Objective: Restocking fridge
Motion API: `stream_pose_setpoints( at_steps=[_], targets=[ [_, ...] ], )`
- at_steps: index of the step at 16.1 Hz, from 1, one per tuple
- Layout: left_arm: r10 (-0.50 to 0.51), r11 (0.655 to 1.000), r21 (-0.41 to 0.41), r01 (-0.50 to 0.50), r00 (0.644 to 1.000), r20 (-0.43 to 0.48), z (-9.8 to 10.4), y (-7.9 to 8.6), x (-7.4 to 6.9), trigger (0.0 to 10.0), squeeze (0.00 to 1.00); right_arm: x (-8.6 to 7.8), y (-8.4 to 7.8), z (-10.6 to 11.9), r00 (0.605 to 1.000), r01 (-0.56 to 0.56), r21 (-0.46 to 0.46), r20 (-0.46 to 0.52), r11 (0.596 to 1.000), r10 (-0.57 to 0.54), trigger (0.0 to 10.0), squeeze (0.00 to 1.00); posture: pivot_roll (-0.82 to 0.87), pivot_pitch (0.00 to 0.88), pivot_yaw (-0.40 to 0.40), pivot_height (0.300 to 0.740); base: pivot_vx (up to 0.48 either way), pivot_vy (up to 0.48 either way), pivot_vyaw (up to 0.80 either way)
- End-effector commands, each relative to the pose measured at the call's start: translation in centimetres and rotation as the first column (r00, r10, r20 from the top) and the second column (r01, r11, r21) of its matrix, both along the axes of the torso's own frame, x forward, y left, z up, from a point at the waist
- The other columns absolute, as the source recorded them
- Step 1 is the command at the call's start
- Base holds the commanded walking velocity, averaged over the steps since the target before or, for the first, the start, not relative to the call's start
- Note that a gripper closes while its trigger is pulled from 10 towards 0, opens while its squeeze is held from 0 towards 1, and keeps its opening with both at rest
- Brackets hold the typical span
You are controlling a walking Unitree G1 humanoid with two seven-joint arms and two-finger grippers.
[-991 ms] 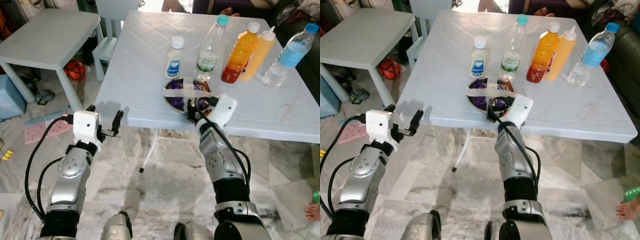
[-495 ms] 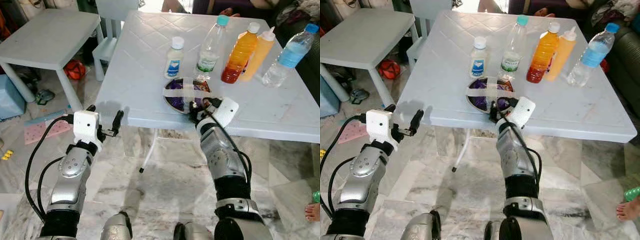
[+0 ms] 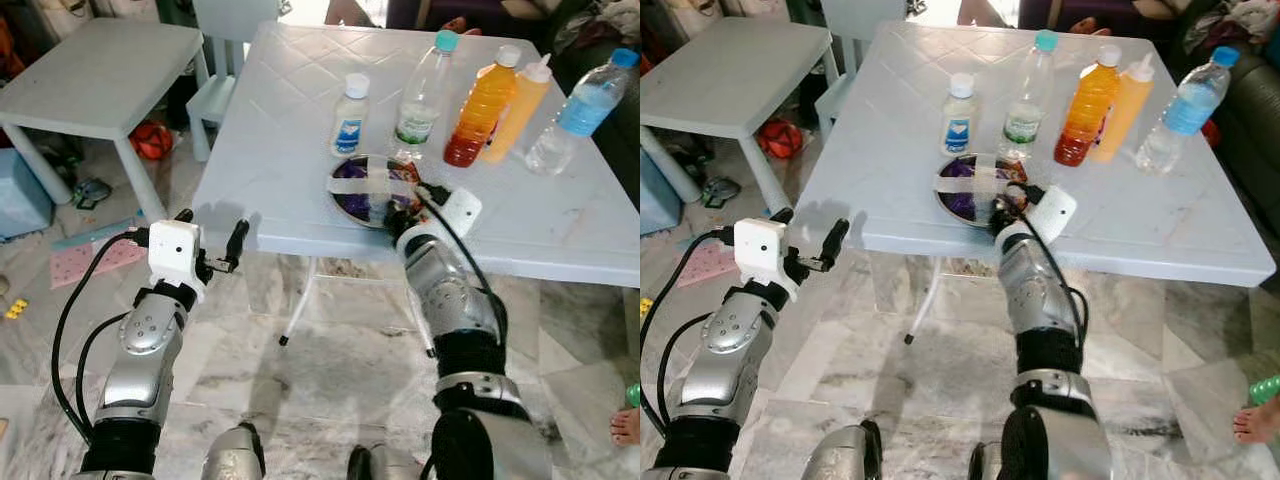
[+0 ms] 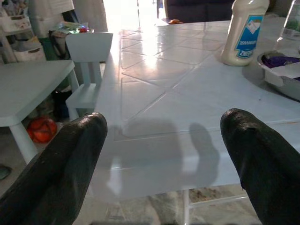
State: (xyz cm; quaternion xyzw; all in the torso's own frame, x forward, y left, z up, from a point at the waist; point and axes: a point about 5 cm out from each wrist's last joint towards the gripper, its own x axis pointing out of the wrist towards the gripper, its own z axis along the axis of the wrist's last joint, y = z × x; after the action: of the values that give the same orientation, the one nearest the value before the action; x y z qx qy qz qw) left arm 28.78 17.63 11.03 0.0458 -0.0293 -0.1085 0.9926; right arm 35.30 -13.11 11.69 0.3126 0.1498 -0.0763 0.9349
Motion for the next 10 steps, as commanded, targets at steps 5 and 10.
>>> stream_pose_setpoints(
  at_steps=[5, 10],
  targets=[
    [-0.017, 1.000, 0.012, 0.016, 1.000, 0.010, 0.4, -0.2, 0.4, 10.0, 0.00, 0.0, -2.2, -0.2, 0.997, 0.063, -0.004, -0.043, 0.998, -0.063, 0.8, 0.00, 0.03, 0.092, -0.036, 0.740, 0.000, 0.000, 0.00],
    [-0.012, 1.000, 0.016, 0.011, 1.000, 0.012, 0.6, 0.0, 0.5, 10.0, 0.00, -0.8, -3.9, -0.5, 0.992, 0.111, -0.060, -0.050, 0.992, -0.115, 0.0, 0.00, 0.04, 0.088, -0.034, 0.740, 0.000, 0.000, 0.00]
  ],
)
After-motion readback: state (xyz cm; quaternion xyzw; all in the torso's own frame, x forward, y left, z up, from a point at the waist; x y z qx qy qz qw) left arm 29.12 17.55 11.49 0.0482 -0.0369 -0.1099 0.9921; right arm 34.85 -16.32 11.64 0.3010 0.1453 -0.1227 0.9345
